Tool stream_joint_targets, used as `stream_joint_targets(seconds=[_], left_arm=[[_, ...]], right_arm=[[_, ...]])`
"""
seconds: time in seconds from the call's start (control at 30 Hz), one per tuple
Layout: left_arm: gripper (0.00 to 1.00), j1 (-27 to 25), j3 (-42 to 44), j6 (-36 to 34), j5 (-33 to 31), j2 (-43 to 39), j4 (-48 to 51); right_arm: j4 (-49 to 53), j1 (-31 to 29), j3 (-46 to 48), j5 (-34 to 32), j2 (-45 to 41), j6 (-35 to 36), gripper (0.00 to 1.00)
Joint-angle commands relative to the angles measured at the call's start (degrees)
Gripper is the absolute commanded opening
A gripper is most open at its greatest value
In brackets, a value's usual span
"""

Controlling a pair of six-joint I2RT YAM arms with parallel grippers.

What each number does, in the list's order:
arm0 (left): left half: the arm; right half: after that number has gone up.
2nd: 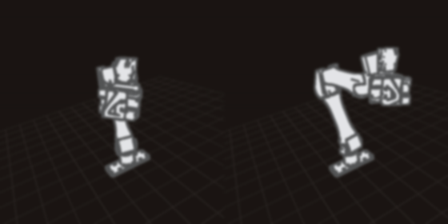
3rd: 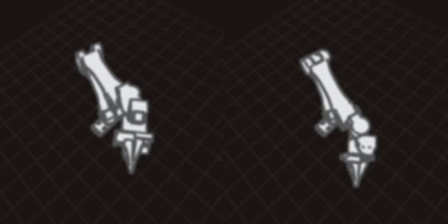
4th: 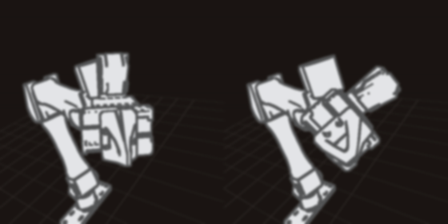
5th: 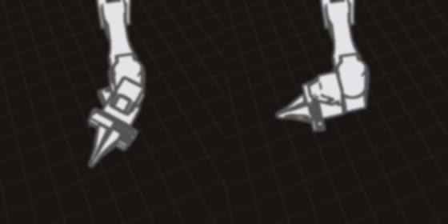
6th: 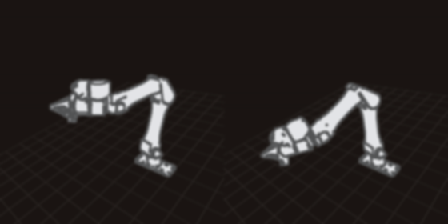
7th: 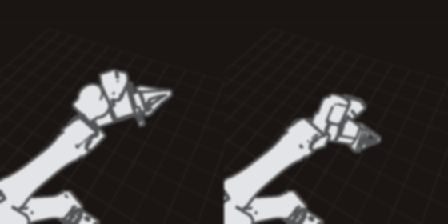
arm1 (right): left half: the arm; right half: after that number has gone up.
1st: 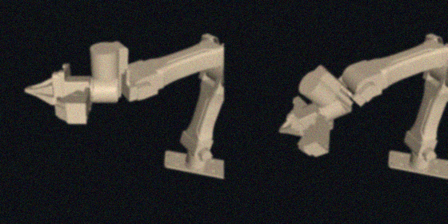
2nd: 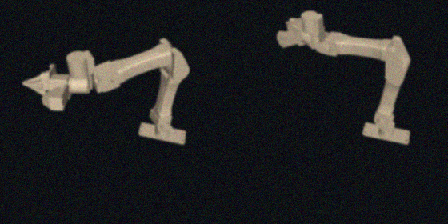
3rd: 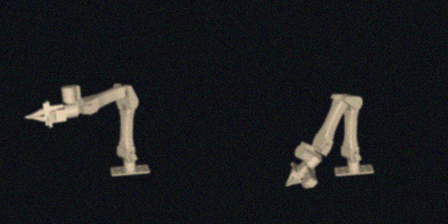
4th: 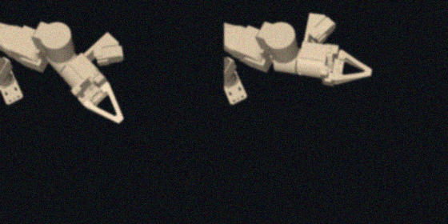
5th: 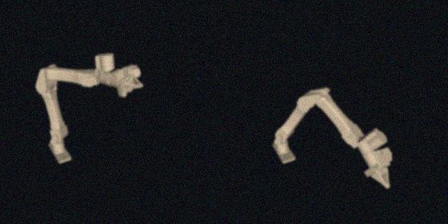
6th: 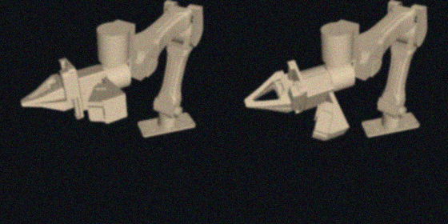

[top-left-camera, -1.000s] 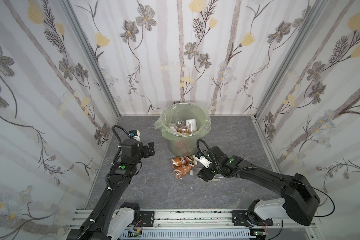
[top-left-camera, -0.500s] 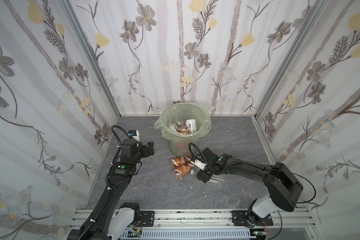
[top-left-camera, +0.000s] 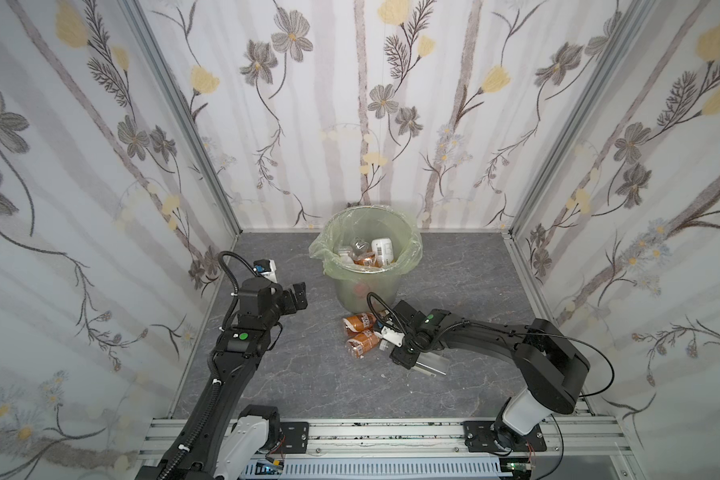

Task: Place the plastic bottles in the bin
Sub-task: 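Lower the right gripper onto the clear white-cap bottle and close it, then lift the clear bottle with the right gripper and carry it over the bin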

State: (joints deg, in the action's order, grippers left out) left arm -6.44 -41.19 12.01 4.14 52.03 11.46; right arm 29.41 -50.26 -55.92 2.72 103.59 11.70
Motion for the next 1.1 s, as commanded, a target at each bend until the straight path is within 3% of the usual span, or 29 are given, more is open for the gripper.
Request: stream_joint_targets(seconds=[0.0,0.13,0.5,0.73,1.07], left_arm=[[1.0,0.2,-0.4,0.4,0.1,-0.3,-0.6],[1.0,0.4,-0.2,0.6,0.2,-0.3,-0.6],[0.99,0.7,-0.3,0.5,0.2,0.5,-0.7],[0.99,0.8,0.1,0.6,0.2,0.2,-0.7],[0.99,0.8,1.7,0.4,1.0,-1.4,-0.7]], right_arm=[[1.1,-0.4,-1.2,2.3,-0.6,2.0,0.57],[2.9,-0.7,-2.5,6.3,-2.6,2.9,0.52],[4.8,-0.7,-10.1,20.9,-13.8,6.6,0.52],[4.2,-0.7,-19.1,29.3,-16.3,8.3,0.52],[-13.9,2.9,-28.5,29.4,-19.1,2.9,0.48]])
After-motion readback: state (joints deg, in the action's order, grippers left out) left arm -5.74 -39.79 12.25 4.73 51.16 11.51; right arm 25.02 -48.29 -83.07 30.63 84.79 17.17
